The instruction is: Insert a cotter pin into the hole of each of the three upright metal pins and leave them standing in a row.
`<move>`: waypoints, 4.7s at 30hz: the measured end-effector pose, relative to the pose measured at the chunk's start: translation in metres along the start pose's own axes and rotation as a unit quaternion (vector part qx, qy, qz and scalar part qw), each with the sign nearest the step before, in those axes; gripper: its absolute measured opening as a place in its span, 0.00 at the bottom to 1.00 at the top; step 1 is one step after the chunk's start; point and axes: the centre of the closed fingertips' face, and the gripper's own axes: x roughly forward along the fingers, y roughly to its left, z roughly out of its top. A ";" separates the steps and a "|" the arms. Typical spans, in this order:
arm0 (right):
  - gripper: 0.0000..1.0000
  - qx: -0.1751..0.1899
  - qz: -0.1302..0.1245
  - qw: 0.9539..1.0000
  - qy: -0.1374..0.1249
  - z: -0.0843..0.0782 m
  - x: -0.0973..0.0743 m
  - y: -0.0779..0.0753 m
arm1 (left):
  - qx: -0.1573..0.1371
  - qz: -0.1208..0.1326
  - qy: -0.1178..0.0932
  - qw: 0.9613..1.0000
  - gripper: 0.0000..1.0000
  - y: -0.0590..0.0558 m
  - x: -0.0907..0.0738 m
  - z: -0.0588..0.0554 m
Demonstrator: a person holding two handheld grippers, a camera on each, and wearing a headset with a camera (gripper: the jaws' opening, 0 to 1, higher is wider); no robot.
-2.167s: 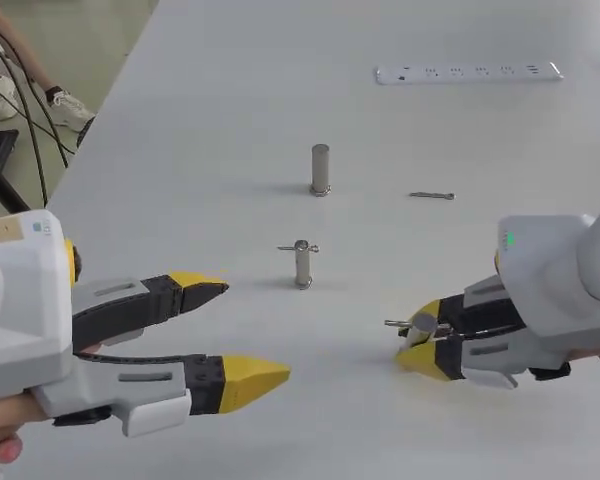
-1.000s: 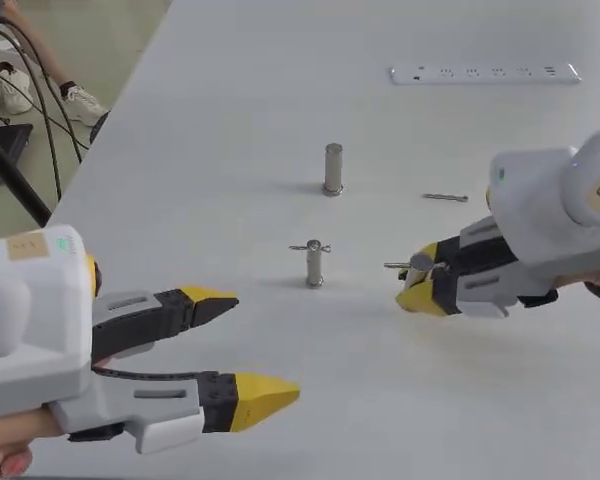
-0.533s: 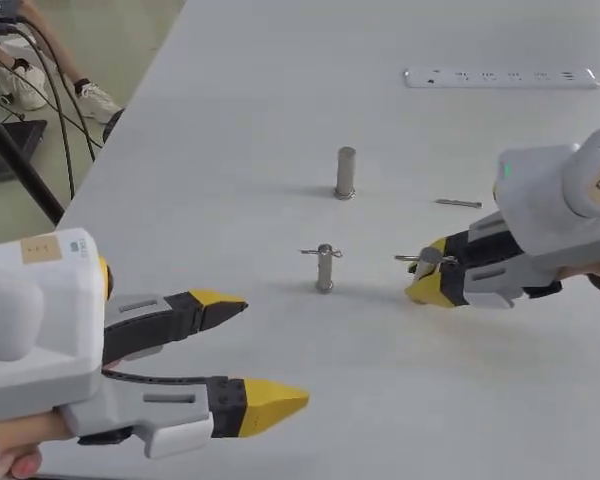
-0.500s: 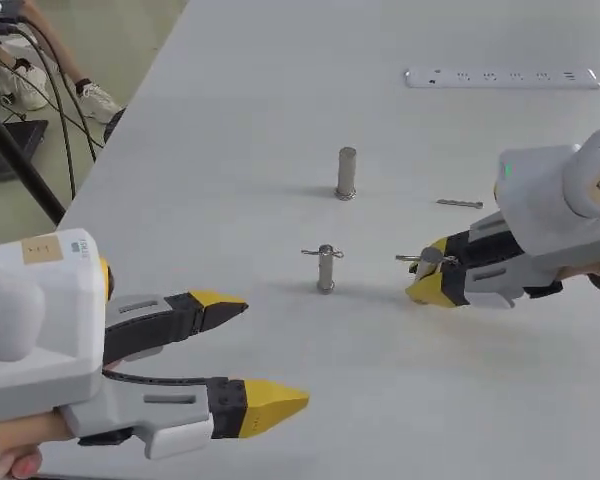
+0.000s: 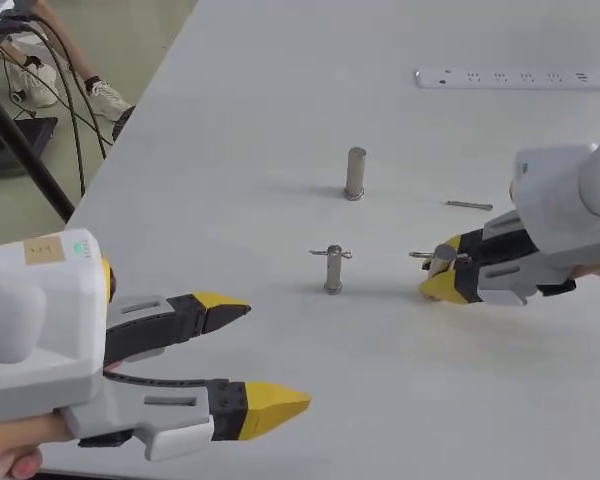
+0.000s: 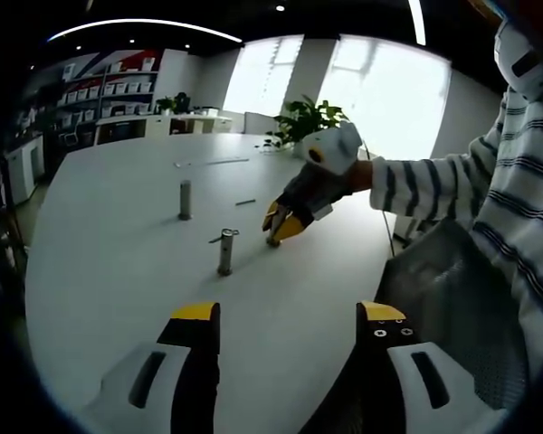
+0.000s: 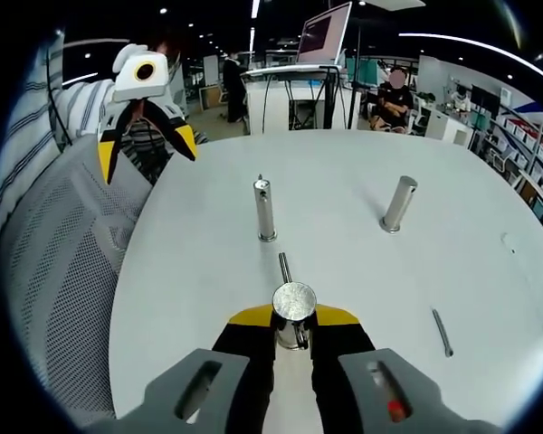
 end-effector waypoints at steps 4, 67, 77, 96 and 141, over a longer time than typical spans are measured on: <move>0.09 0.003 0.002 1.000 -0.004 -0.001 0.001 0.001 | 0.000 -0.001 0.000 1.000 0.58 0.000 0.000 0.000; 0.82 0.128 -0.092 0.987 -0.042 0.007 -0.071 0.038 | -0.004 0.020 -0.018 1.000 0.62 0.022 0.007 0.017; 0.89 0.131 -0.098 0.986 -0.033 0.001 -0.073 0.048 | -0.011 0.014 -0.014 1.000 0.64 0.026 0.013 0.018; 0.92 0.196 -0.120 0.972 -0.043 -0.010 -0.093 0.066 | 0.014 0.015 -0.016 1.000 0.73 0.044 0.033 0.047; 0.91 0.261 -0.172 0.947 -0.074 -0.014 -0.115 0.061 | 0.073 0.018 0.017 0.997 0.75 0.100 0.094 0.094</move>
